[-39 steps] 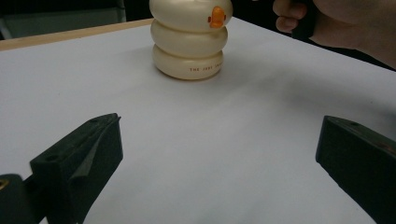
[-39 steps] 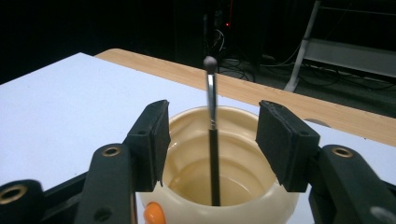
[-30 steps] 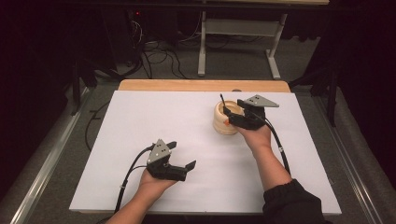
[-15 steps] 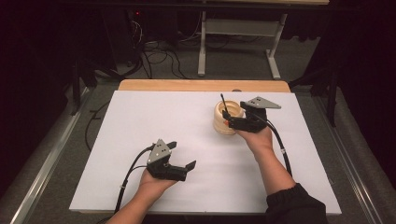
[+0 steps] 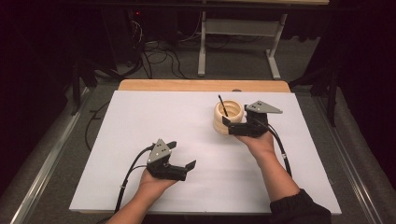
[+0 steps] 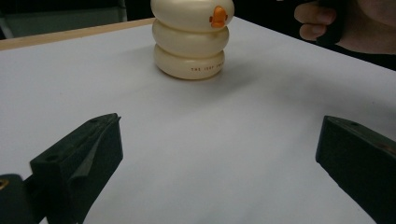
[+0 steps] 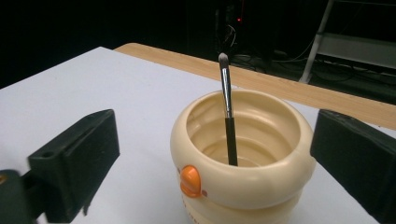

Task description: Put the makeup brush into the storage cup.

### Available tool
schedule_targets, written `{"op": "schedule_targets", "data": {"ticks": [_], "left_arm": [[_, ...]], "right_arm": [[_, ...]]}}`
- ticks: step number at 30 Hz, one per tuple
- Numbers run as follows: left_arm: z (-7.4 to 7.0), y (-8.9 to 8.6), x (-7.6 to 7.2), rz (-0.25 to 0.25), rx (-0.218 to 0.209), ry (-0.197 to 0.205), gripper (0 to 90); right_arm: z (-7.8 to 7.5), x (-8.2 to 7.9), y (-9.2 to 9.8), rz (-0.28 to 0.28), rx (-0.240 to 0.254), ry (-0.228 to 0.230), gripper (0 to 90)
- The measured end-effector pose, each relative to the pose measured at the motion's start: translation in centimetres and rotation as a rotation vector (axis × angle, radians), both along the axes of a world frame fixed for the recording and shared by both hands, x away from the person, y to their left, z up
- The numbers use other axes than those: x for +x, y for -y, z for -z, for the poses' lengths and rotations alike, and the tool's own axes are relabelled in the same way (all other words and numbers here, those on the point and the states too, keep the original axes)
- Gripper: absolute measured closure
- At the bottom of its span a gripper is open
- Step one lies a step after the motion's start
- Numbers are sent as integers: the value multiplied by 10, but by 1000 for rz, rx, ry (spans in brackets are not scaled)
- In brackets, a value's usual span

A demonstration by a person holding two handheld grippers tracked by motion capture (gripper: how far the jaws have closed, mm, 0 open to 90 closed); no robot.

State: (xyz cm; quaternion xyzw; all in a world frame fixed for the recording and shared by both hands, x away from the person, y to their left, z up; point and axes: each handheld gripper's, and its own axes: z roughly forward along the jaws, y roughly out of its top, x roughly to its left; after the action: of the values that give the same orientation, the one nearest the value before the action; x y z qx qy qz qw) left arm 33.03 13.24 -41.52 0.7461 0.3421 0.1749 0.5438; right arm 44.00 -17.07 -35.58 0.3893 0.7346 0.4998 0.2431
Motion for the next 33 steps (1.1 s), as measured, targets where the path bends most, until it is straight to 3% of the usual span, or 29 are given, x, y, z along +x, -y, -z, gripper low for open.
{"op": "schedule_targets", "data": {"ticks": [13, 33], "left_arm": [[0, 0, 0, -4, 1, -2, 15], [-1, -1, -1, -2, -1, -5, 16]], "right_arm": [[3, -29, 13, -18, 12, 19, 9], [21, -81, 37, -30, 13, 64, 9]]}}
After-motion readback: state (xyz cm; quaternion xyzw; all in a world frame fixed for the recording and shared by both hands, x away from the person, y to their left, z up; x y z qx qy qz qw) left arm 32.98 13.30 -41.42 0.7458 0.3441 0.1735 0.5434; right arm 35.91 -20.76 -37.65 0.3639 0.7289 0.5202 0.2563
